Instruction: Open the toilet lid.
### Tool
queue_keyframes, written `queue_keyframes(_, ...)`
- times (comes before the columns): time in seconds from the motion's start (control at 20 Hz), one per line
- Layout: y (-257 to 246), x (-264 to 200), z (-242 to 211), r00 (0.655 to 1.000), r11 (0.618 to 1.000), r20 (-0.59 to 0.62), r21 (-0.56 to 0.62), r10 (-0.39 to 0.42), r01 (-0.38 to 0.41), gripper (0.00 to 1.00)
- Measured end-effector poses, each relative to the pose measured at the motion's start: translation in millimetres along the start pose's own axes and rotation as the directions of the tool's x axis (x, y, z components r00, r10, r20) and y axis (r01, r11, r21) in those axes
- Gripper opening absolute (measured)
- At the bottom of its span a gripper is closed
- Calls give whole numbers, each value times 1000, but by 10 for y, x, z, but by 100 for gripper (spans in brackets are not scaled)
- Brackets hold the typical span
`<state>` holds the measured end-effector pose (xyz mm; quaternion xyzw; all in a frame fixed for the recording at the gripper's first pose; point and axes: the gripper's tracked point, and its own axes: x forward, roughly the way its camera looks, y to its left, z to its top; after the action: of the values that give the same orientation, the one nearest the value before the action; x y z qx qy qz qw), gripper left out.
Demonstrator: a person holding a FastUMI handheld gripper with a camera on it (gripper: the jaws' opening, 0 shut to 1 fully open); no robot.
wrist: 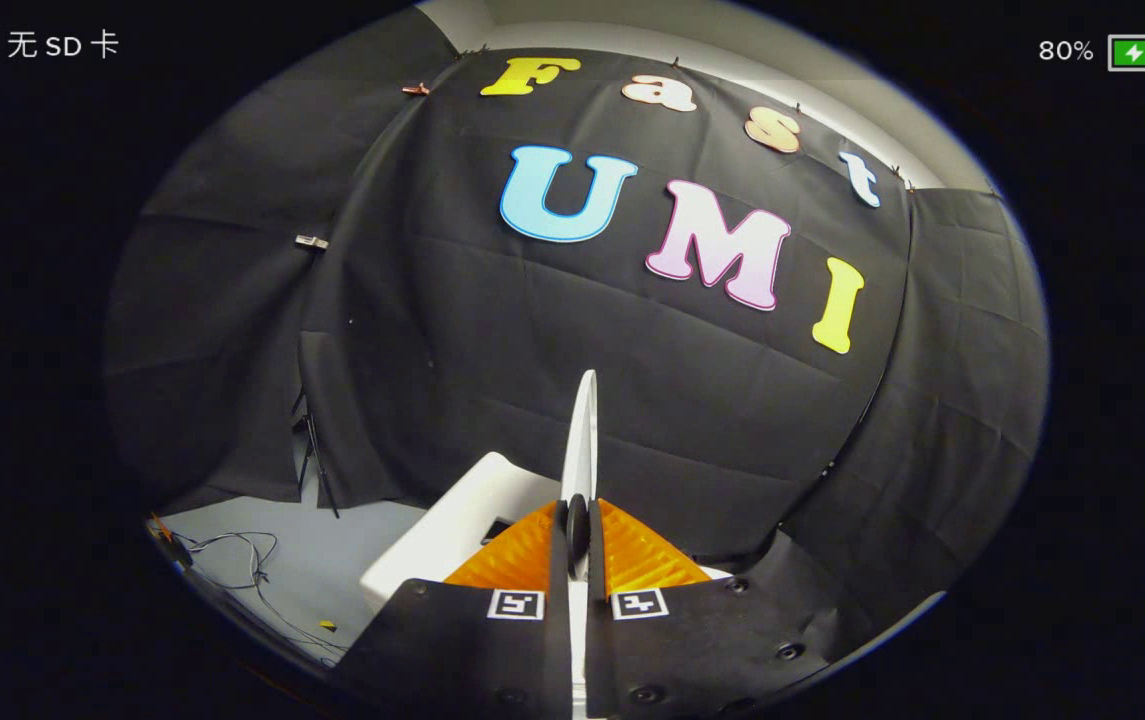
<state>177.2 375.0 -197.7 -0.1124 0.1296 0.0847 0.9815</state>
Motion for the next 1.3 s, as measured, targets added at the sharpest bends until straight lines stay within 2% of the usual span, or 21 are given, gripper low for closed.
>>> queue_keyframes(0.15,-26,-24,26,1000,1000,-1,-20,-8,8,10)
queue_keyframes(0.25,-59,-38,31,1000,1000,0,6,-11,11,10)
queue_keyframes(0.3,-51,-47,44,1000,1000,-2,30,-1,1,11)
queue_keyframes(0.4,-70,-61,82,1000,997,3,67,23,-23,22)
queue_keyframes(0.65,-355,-186,196,999,998,37,58,0,-3,100)
queue_keyframes(1.3,-1200,-829,787,986,985,165,169,-7,-21,99)
